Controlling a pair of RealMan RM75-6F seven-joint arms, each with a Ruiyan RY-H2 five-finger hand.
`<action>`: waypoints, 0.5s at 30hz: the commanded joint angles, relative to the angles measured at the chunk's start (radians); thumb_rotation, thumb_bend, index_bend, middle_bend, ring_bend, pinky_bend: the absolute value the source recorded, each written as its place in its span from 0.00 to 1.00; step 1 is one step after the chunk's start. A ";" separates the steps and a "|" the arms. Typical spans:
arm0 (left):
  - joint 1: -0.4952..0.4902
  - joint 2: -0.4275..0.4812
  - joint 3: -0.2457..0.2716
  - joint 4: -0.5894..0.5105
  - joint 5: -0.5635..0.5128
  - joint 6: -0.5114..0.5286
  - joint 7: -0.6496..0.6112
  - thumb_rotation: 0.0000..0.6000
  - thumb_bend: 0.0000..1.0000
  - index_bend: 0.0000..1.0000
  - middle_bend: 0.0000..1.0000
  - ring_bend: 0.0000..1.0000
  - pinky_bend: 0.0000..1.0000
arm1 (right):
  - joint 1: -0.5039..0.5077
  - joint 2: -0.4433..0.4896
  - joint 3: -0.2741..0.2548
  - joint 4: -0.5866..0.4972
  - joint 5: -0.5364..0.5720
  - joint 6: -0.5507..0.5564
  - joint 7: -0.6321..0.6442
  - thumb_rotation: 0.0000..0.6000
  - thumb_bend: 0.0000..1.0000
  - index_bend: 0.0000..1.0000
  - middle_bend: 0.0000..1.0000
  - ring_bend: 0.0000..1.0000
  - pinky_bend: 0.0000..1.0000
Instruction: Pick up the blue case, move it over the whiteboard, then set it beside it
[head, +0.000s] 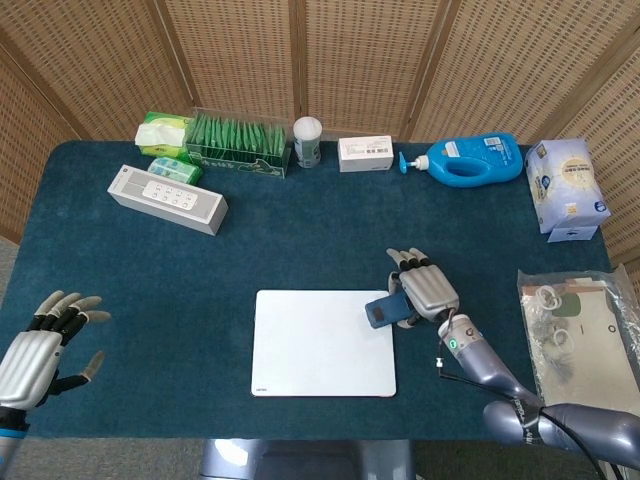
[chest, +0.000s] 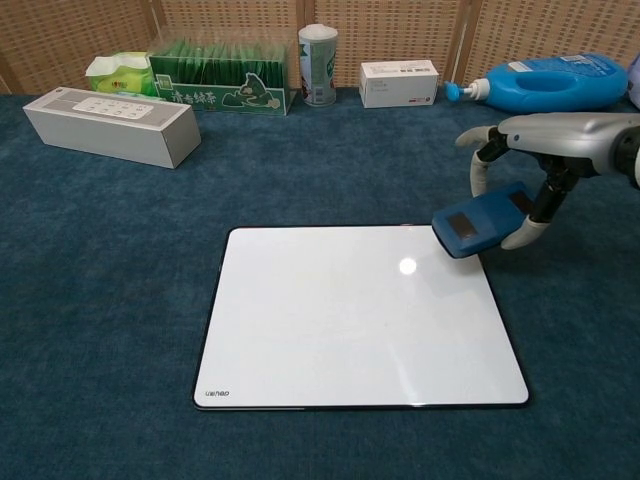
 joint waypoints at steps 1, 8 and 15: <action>-0.001 -0.003 0.000 -0.001 -0.003 -0.003 0.003 1.00 0.46 0.28 0.20 0.13 0.02 | -0.005 0.003 0.007 0.011 0.001 0.001 0.007 1.00 0.03 0.66 0.04 0.00 0.00; -0.006 -0.013 -0.003 0.001 -0.018 -0.013 0.010 1.00 0.46 0.28 0.20 0.13 0.02 | -0.007 -0.006 0.019 0.059 0.017 -0.018 0.018 1.00 0.04 0.64 0.04 0.00 0.00; -0.013 -0.014 -0.011 0.008 -0.037 -0.023 0.008 1.00 0.46 0.28 0.20 0.13 0.02 | -0.001 -0.030 0.027 0.127 0.049 -0.054 0.019 1.00 0.03 0.62 0.03 0.00 0.00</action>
